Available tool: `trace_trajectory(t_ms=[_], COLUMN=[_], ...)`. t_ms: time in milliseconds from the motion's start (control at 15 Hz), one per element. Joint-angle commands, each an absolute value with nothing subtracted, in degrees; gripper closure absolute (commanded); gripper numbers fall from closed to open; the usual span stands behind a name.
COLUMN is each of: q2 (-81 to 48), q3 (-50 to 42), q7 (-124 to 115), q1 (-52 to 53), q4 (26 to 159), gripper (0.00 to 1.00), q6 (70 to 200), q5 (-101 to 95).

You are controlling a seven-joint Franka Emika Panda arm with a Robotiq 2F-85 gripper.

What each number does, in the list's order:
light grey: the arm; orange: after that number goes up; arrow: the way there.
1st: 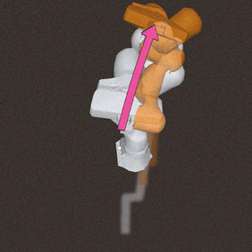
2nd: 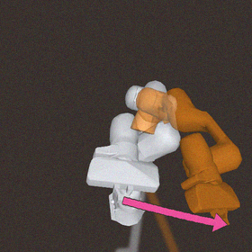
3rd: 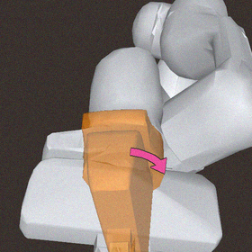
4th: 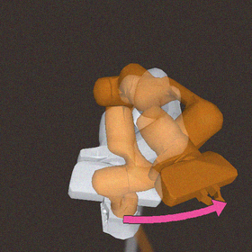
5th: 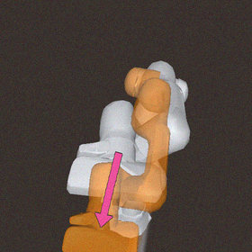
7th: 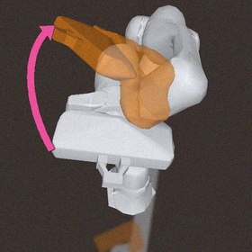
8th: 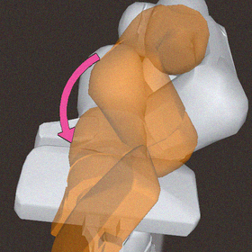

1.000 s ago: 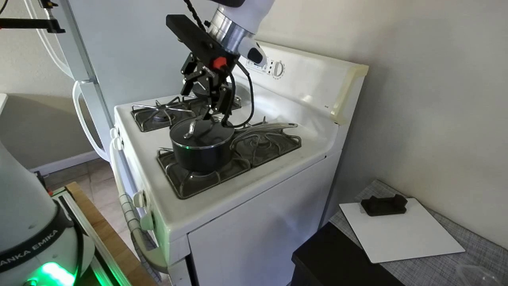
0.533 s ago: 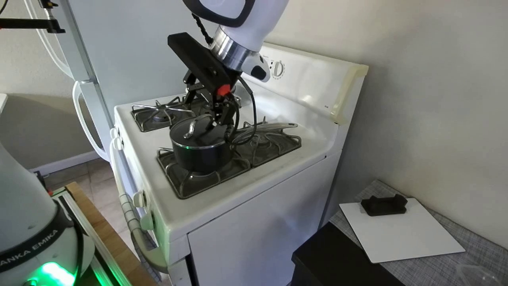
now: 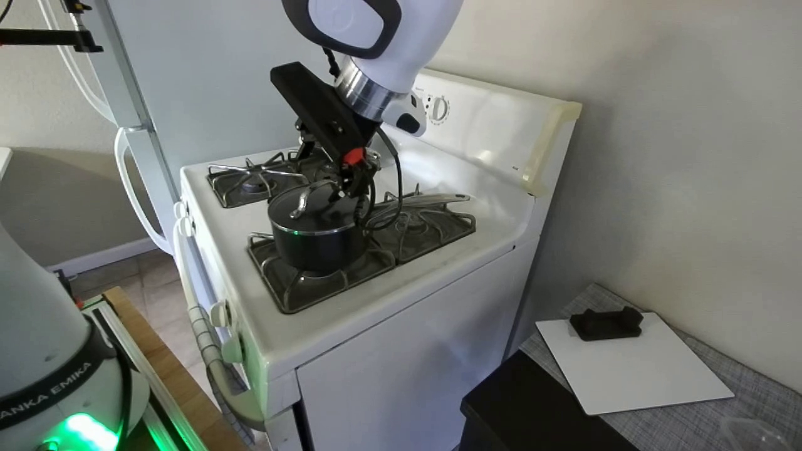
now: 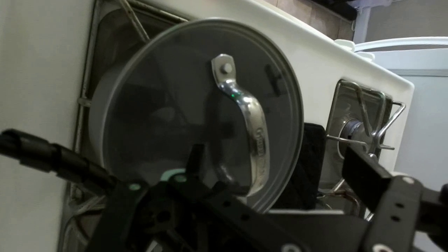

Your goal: Remove the glass lid from the pot and put it on the black pot holder on the stove

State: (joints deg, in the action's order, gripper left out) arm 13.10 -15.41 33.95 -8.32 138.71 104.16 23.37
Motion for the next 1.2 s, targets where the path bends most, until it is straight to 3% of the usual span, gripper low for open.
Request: trace_trajectory(t_ms=[0,333,400,600,867,1067,1133], q2=[11.1,9.8,9.7,9.1,8.4,7.7,7.5], q3=[-15.1,-14.2,-14.0,-13.6,-13.2,-13.2,-13.1], q7=[34.8,34.9,34.8,34.4,34.3,34.1,34.1], q1=[-7.8,-7.7,-7.7,-7.6,-7.7,-7.8,-7.8], q4=[138.7,138.3,138.2,137.6,137.2,136.9,136.8], gripper=[0.00,0.03,0.15,0.37,0.73,0.97,1.00], q6=[105.9,105.5,105.7,105.7,105.9,106.6,106.7], q5=[26.6,27.6,27.6,27.3,27.4,27.6,27.6])
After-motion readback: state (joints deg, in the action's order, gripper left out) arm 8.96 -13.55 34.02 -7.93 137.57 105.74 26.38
